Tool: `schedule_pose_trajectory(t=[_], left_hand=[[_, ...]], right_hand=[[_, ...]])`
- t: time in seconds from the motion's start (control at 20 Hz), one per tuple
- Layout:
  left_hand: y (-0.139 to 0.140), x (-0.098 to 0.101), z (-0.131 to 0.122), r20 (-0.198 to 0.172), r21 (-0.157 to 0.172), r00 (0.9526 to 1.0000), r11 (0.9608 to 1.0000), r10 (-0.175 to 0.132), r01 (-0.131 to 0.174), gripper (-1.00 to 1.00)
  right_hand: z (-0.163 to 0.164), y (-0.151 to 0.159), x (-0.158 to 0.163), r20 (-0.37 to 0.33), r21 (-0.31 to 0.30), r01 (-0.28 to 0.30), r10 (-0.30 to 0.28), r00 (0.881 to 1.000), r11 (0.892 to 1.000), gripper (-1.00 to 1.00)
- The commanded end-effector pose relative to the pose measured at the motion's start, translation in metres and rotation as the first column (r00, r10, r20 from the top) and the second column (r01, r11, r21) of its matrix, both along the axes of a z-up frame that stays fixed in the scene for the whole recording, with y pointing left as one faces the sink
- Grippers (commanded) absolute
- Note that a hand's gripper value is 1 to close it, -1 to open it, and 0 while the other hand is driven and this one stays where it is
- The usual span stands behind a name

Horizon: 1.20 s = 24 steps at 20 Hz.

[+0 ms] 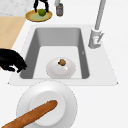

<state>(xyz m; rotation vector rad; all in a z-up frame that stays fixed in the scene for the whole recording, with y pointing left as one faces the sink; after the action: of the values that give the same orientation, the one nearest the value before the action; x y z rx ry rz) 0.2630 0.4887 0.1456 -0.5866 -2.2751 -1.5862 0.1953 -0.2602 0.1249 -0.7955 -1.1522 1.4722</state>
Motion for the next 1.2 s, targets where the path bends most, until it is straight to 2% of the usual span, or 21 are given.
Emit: schedule_pose_trajectory(t=[0.0, 0.2, 0.45, 0.55, 0.65, 0.8, 0.9, 1.05, 1.15], left_hand=[[-0.001, -0.001, 0.023, -0.008, 0.028, 1.0, 0.9996, 0.0, 0.0, -1.0], [0.001, -0.002, 0.047, -0.033, 0.037, 0.9993, 0.9991, -0.018, 0.019, -1.0], [0.006, -0.008, 0.075, -0.059, 0.044, 0.9979, 0.9986, -0.026, 0.029, -1.0], [0.008, -0.009, 0.083, -0.055, 0.04, 0.998, 0.9986, -0.032, 0.034, -1.0], [0.014, -0.008, 0.102, -0.043, 0.053, 0.9985, 0.9979, -0.035, 0.037, -1.0], [0.023, -0.007, 0.121, -0.045, 0.068, 0.9981, 0.9967, -0.042, 0.045, -1.0], [0.029, 0.0, 0.131, -0.047, 0.079, 0.9986, 0.9965, -0.026, 0.029, -1.0], [0.03, 0.022, 0.138, -0.05, 0.128, 0.9988, 0.9918, 0.0, 0.006, -1.0], [0.028, 0.032, 0.139, -0.061, 0.141, 0.9976, 0.9897, 0.033, -0.024, -1.0]], right_hand=[[0.0, 0.0, 0.0, 0.0, 0.0, 0.0, 0.0, 1.0, 1.0, 0.0], [0.0, 0.0, 0.0, 0.0, 0.0, 0.0, 0.0, 1.0, 1.0, 0.0], [0.0, 0.0, 0.0, 0.0, 0.0, 0.0, 0.0, 1.0, 1.0, 0.0], [0.0, 0.0, 0.0, 0.0, 0.0, 0.0, 0.0, 1.0, 1.0, 0.0], [0.0, 0.0, 0.0, 0.0, 0.0, 0.0, 0.0, 1.0, 1.0, 0.0], [0.0, 0.0, 0.0, 0.0, 0.0, 0.0, 0.0, 1.0, 1.0, 0.0], [0.0, 0.0, 0.0, 0.0, 0.0, 0.0, 0.0, 1.0, 1.0, 0.0], [0.0, 0.0, 0.0, 0.0, 0.0, 0.0, 0.0, 1.0, 1.0, 0.0], [0.0, 0.0, 0.0, 0.0, 0.0, 0.0, 0.0, 1.0, 1.0, 0.0]])
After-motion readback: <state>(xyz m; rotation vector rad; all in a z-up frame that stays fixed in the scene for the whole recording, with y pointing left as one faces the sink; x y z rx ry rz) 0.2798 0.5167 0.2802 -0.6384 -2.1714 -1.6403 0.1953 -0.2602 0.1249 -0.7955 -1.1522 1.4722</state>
